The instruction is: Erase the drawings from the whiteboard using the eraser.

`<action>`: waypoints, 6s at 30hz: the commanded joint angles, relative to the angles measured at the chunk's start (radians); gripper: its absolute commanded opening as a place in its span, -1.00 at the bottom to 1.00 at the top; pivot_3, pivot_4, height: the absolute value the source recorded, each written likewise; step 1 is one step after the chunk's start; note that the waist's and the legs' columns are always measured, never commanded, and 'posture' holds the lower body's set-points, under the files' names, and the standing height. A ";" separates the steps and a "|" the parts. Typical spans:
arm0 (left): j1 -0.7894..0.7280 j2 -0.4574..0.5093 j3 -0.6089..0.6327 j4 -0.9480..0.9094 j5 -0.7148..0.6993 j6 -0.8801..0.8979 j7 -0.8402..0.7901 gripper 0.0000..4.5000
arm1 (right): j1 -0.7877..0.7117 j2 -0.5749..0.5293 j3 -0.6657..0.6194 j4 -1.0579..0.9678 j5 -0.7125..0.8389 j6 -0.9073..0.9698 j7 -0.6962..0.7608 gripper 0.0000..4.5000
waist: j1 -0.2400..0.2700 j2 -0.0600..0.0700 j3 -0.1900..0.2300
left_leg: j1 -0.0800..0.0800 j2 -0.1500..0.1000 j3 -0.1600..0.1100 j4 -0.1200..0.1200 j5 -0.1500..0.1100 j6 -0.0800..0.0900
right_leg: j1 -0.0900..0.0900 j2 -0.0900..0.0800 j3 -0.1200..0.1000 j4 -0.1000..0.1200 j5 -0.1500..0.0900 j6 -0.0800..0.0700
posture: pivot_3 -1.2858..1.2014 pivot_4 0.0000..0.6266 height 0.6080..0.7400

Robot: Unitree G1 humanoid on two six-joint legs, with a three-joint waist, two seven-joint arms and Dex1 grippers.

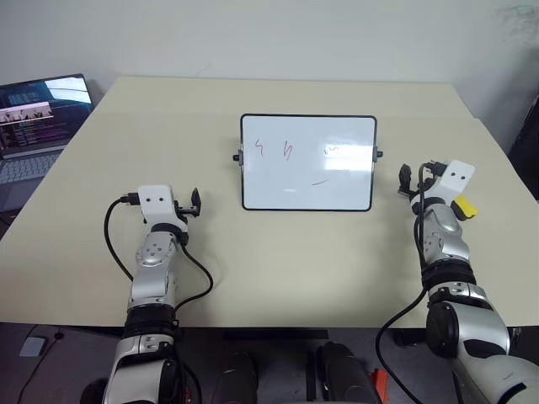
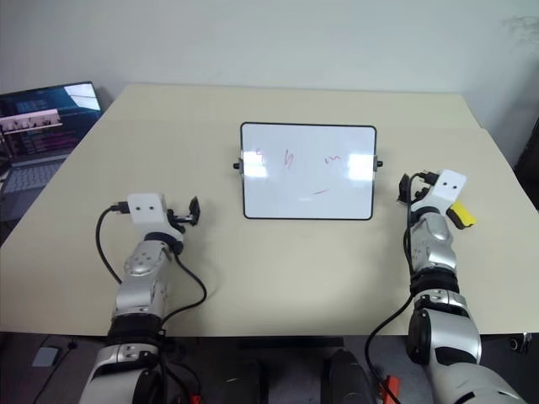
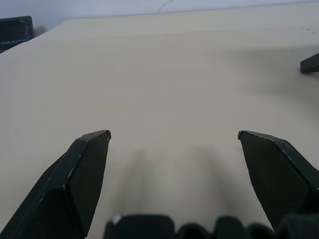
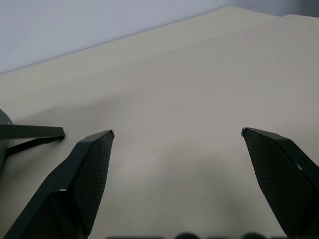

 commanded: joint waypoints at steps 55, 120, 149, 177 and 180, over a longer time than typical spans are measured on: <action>-0.241 0.271 -0.184 -0.545 -0.502 0.562 -0.735 0.98 | -0.030 -0.414 -0.041 -0.160 0.085 0.418 0.380 1.00 | 0.005 0.002 0.002 | -0.001 0.000 0.002 0.000 0.000 0.000 | 0.000 0.000 0.001 -0.002 -0.002 0.004 | 0.03 -0.52 1.00; -0.376 -0.103 -0.534 -0.268 -0.063 0.423 -0.769 0.98 | -0.131 -0.527 0.136 0.318 -0.141 0.373 0.674 1.00 | -0.001 0.008 0.003 | 0.000 -0.001 0.018 0.001 -0.001 0.002 | 0.000 0.000 0.017 -0.011 0.002 0.007 | 0.03 -0.52 1.00; -0.358 -0.042 -0.490 -0.289 -0.063 0.431 -0.756 1.00 | -0.079 -0.507 0.115 0.167 -0.124 0.374 0.647 -0.57 | -0.003 0.008 0.003 | 0.001 -0.001 0.019 0.002 -0.001 0.002 | 0.000 0.000 0.018 -0.010 0.003 0.008 | 0.03 -0.52 1.00; -0.034 0.350 -0.178 -0.470 -0.066 0.462 -0.651 1.00 | -0.453 0.163 0.579 -0.296 -0.276 0.458 0.389 -0.57 | 0.004 0.009 0.002 | 0.000 0.000 0.016 0.004 -0.001 0.001 | -0.006 0.000 0.016 0.002 0.002 0.006 | 0.03 -0.52 1.00; -0.038 0.349 -0.169 -0.507 -0.111 0.501 -0.669 1.00 | -0.507 0.213 0.564 -0.164 -0.300 0.400 0.330 -0.57 | -0.001 0.009 0.002 | 0.000 0.000 0.015 0.003 -0.001 0.001 | -0.007 0.000 0.016 0.003 0.002 0.006 | 0.03 -0.52 1.00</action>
